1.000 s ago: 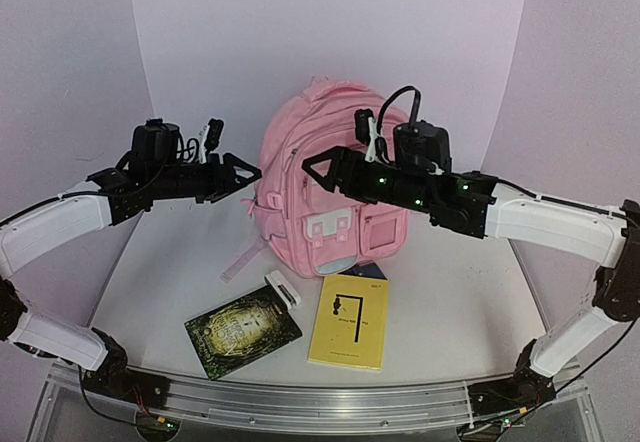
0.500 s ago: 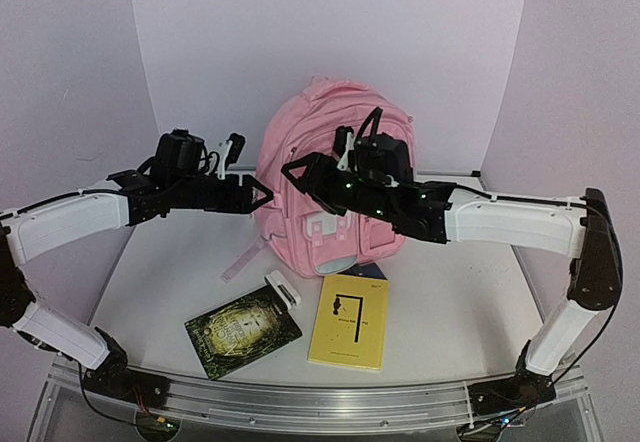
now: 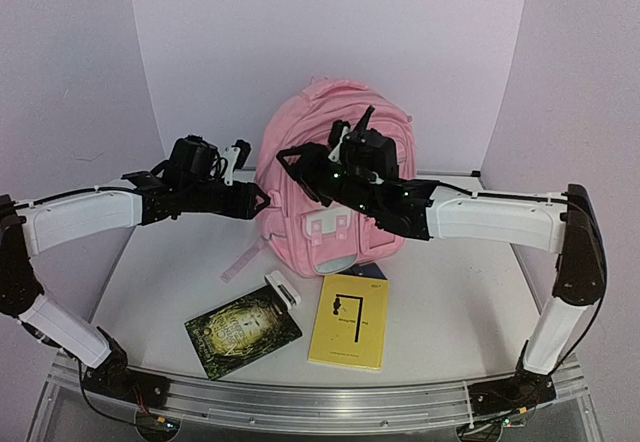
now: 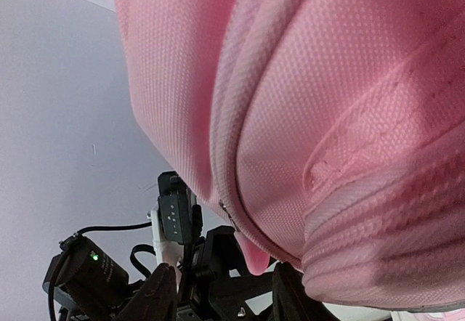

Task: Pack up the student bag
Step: Unzip the student bag at the center of the board.

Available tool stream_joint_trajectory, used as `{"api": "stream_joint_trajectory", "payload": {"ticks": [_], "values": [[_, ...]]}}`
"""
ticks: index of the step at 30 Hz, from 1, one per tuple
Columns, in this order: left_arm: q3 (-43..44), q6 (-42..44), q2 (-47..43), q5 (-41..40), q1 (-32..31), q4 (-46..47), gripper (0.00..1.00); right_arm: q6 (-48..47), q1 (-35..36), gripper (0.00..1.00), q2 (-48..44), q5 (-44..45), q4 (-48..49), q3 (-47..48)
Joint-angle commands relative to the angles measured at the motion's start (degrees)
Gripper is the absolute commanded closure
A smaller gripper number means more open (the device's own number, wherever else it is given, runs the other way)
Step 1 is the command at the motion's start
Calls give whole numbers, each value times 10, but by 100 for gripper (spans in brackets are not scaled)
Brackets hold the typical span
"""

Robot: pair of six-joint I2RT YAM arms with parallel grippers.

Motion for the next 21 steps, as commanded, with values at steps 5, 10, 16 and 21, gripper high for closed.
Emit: {"api": "stream_joint_trajectory", "payload": {"ticks": [5,10,16,21], "values": [[21,74,33,17,-1,60,52,5,-1,60,24,58,20,36],[9,81,31,29,-1,82,63,2,-1,62,26,69,20,39],[-7,84,26,40,-1,85,76,1,-1,64,39,69,19,50],[-20,88,19,43,-1,89,84,-1,-1,66,52,68,16,64]]}}
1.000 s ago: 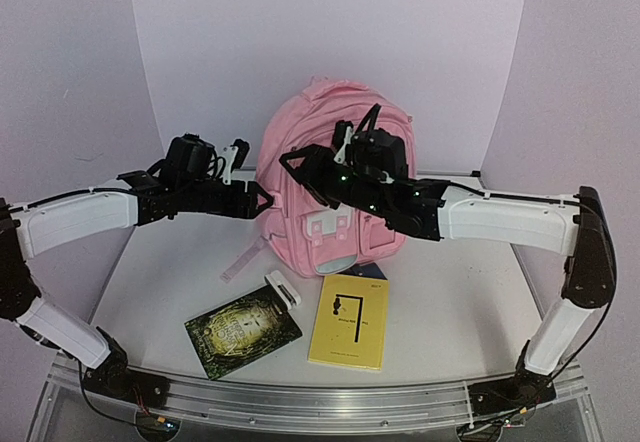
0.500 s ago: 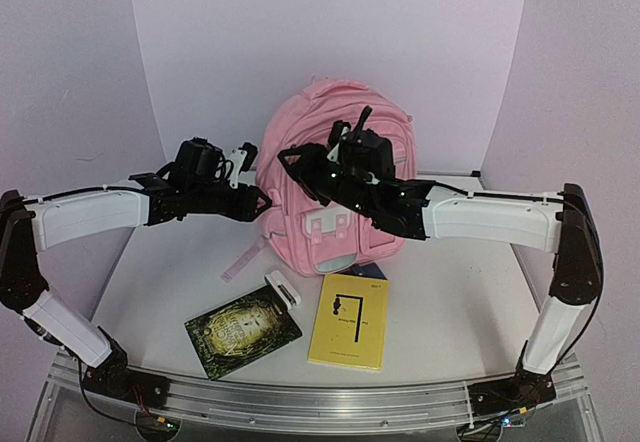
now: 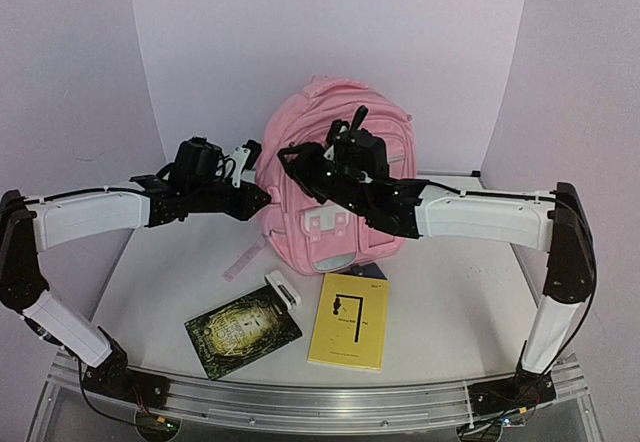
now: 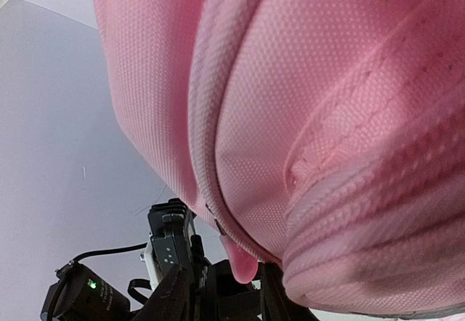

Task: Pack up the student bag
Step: Unzip the student bag at the center of the board.

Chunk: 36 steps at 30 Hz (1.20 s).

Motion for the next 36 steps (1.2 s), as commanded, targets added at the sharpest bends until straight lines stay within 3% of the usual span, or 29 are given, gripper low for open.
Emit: {"api": "stream_joint_trajectory", "payload": {"ticks": [1,7,21,36], "values": [[-14,9,-11,12,0,25,84,-5,-2,67,16,20,11,30],[-19,8,-10,22,-1,34,89,-3,-3,71,22,12,10,36],[-26,2,-13,25,0,41,89,7,-1,75,36,-9,9,49],[-41,-12,-36,23,-1,50,86,9,1,72,36,82,-16,64]]}}
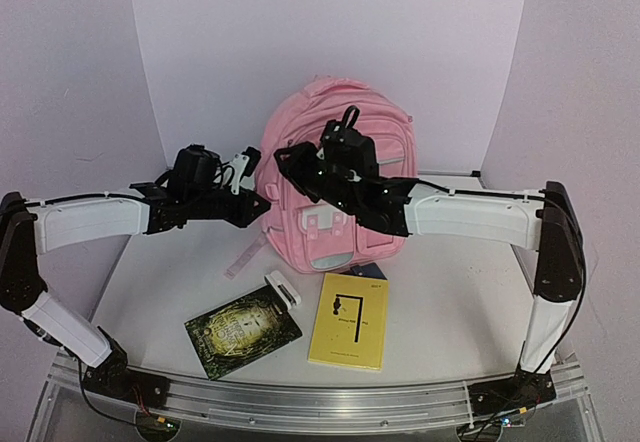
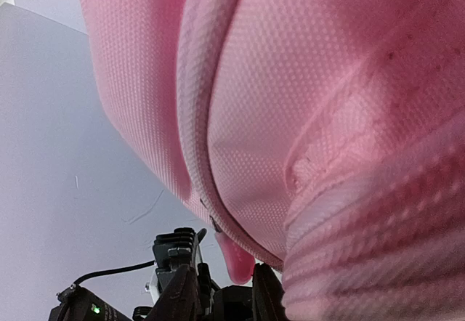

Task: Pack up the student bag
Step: Unzip the student bag at the center of the board.

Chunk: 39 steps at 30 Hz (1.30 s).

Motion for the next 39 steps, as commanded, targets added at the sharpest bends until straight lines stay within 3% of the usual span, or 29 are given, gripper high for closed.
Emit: {"api": "stream_joint_trajectory", "payload": {"ticks": [1,10,15,19,26,29,32,39], "values": [[-7,-7,-30,0,0,21,85,5,-3,72,6,60,-5,27],[4,5,-36,-6,0,17,76,8,-3,76,33,41,-6,57],[27,32,-39,-29,24,16,44,8,-4,88,33,46,-6,56],[75,51,-14,24,61,5,25,7,-4,98,16,59,-6,37],[150,93,65,141,92,-11,13,-2,-4,100,-22,78,-6,-7],[174,107,94,178,92,-15,14,-2,-3,100,-33,76,-5,-17],[185,111,111,202,92,-10,22,-2,-3,100,-38,69,2,-19],[167,101,108,224,92,15,70,-61,-4,99,-47,41,22,-4]]}}
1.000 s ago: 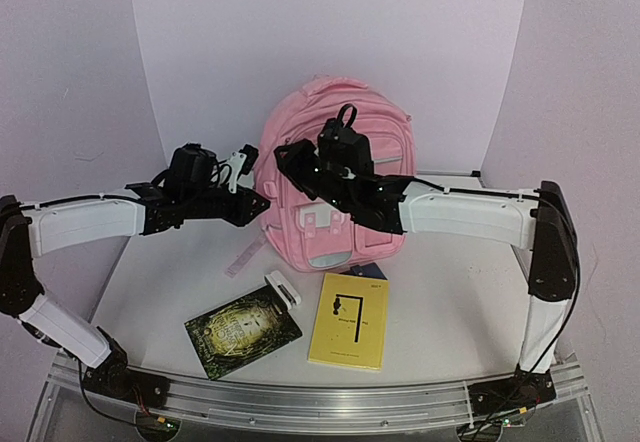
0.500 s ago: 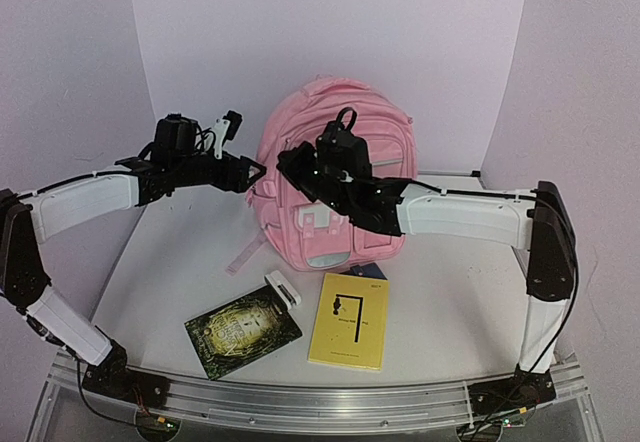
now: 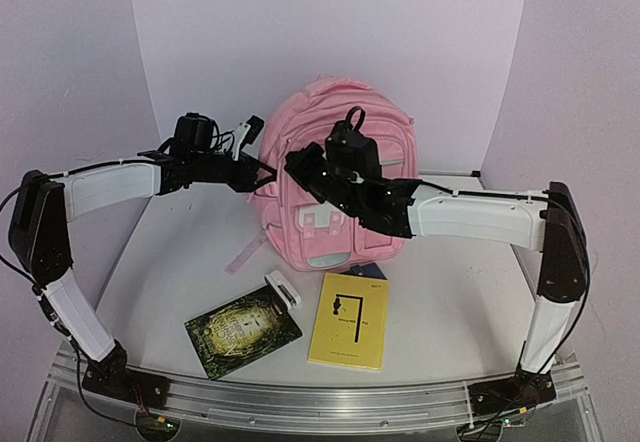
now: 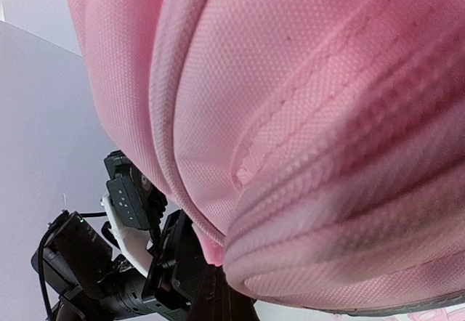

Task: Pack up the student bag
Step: Unzip the student bag at the center of the board.

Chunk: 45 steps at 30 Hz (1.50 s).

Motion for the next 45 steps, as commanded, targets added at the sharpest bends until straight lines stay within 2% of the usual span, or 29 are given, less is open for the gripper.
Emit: {"api": "stream_joint_trajectory", "payload": {"ticks": [1,5,10,16,19,22,25,34,41,45], "values": [[1,3,-10,38,-2,33,76,-78,-5,94,-37,-11,25,13],[-27,-25,-32,63,-3,56,97,-216,-5,68,-56,-50,12,15],[-61,-52,-79,73,-4,65,100,-470,-3,55,-114,-85,-25,-29],[-53,-60,-94,112,-6,13,100,-723,10,51,-168,-36,-61,-74],[-54,-54,-103,113,-6,-4,100,-814,20,50,-162,-9,-72,-70],[-53,-51,-111,122,-8,-12,100,-894,28,50,-152,-20,-71,-70],[-50,-49,-112,132,-9,-22,100,-956,41,48,-136,-35,-67,-60],[-43,-32,-121,121,-19,-45,100,-1100,64,46,-50,8,-64,2],[-39,-19,-129,109,-19,-60,100,-1192,66,47,-7,99,-51,30],[-43,-16,-138,102,-20,-63,100,-1241,65,51,7,154,-31,36]]}}
